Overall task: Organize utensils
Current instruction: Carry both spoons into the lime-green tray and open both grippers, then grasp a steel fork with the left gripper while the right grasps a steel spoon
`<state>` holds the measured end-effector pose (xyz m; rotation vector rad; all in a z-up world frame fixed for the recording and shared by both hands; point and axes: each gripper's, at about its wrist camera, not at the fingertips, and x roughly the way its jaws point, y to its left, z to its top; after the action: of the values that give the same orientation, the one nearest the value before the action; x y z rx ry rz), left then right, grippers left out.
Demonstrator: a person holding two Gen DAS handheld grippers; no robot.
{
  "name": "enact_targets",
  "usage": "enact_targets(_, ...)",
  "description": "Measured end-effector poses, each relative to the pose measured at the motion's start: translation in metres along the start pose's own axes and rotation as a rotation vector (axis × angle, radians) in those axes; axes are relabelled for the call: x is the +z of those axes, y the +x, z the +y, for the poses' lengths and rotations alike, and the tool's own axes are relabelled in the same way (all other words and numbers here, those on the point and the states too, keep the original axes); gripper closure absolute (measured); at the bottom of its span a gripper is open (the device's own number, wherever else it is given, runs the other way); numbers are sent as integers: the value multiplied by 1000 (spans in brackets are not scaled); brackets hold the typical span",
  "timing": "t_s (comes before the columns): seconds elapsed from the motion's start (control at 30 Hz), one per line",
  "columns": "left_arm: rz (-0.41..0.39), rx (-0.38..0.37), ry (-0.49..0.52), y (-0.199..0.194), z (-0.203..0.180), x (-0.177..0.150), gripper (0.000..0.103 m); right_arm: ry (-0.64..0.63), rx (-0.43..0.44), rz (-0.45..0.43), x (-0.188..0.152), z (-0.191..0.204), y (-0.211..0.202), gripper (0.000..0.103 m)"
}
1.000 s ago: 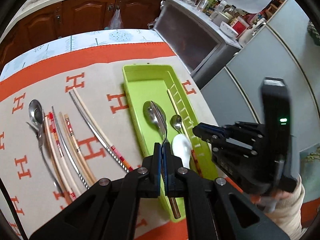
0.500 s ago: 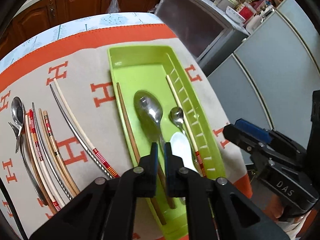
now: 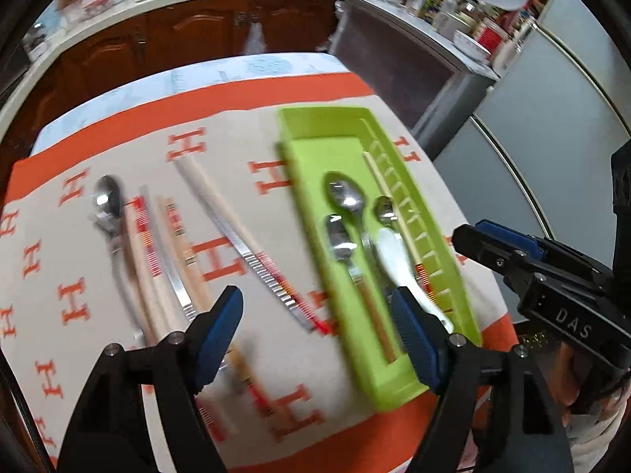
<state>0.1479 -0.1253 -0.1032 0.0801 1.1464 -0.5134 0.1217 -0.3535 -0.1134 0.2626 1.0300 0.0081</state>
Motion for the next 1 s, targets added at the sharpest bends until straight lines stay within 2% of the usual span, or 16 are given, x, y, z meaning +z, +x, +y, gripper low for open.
enact_targets(0.13,-36,101,-26,-22,35,-17,26,-32,17,9,-6,26,1,65)
enact_targets(0.33,-70,181,-148,-52,105,-40,26,-90,97,41,-9,75,10,65)
enact_targets(0.47,-80,201,-215,-60,141,-48,26,-133,186,82,-6,115,26,65)
enact_targets(0.67,-71,201,-260,-54,166,-54,38,-141,287,147,13,162,57,66)
enact_targets(0.8,-64,191,-266,-47,173,-55,43,-90,349,217,33,184,94,66)
enact_targets(1.0,-47,173,-300,-35,185,-56,44,8,404,303,59,198,154,68)
